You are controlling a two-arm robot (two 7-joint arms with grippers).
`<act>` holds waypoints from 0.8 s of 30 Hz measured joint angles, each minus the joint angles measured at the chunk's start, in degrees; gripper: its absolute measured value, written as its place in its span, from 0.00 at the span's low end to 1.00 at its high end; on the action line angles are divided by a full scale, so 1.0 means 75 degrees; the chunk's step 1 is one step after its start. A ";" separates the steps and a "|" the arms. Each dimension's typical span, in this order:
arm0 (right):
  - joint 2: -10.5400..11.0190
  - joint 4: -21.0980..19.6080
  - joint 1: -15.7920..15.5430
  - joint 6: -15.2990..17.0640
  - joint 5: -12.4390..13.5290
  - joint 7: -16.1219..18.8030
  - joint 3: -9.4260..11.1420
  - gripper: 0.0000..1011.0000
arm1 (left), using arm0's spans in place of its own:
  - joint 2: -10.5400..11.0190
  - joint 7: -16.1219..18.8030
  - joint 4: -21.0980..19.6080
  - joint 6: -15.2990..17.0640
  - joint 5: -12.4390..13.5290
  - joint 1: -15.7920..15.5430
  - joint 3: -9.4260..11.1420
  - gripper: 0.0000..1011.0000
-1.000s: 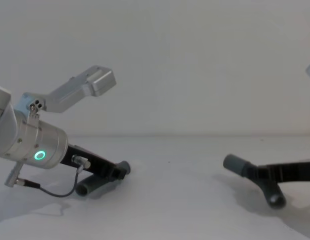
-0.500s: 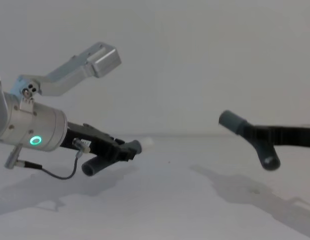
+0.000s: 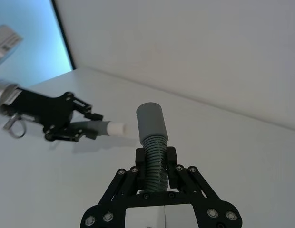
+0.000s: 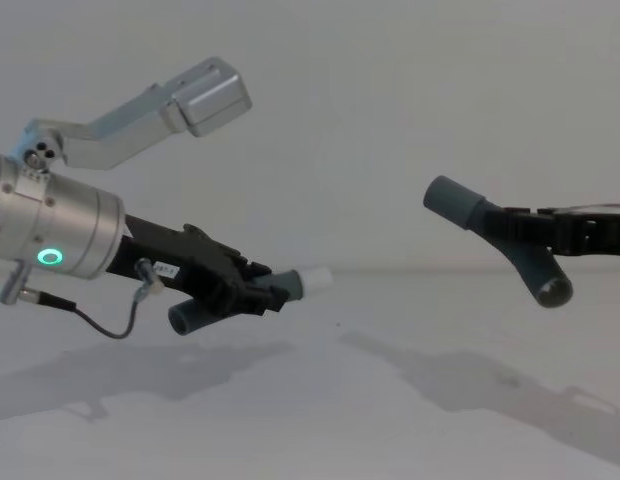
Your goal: Use both hands to pick up one end of the pipe from the table, align the ends, and insert them.
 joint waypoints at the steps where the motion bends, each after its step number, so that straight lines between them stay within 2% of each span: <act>1: 0.0096 0.0000 0.0034 -0.0021 0.0022 0.0153 -0.0038 0.25 | 0.0065 -0.0153 0.0034 -0.0089 0.0020 -0.0078 0.0065 0.35; 10: 0.0644 0.0043 0.0266 -0.0012 0.0089 0.1195 -0.0330 0.25 | 0.0328 -0.0872 0.0221 -0.0549 0.0073 -0.0423 0.0335 0.35; 16: 0.0966 0.0079 0.0415 0.0072 0.0088 0.1801 -0.0563 0.25 | 0.0412 -0.1175 0.0339 -0.0765 0.0070 -0.0565 0.0430 0.35; 24: 0.1244 0.0127 0.0593 0.0109 0.0002 0.2315 -0.0870 0.25 | 0.0474 -0.1489 0.0498 -0.1063 0.0009 -0.0720 0.0545 0.35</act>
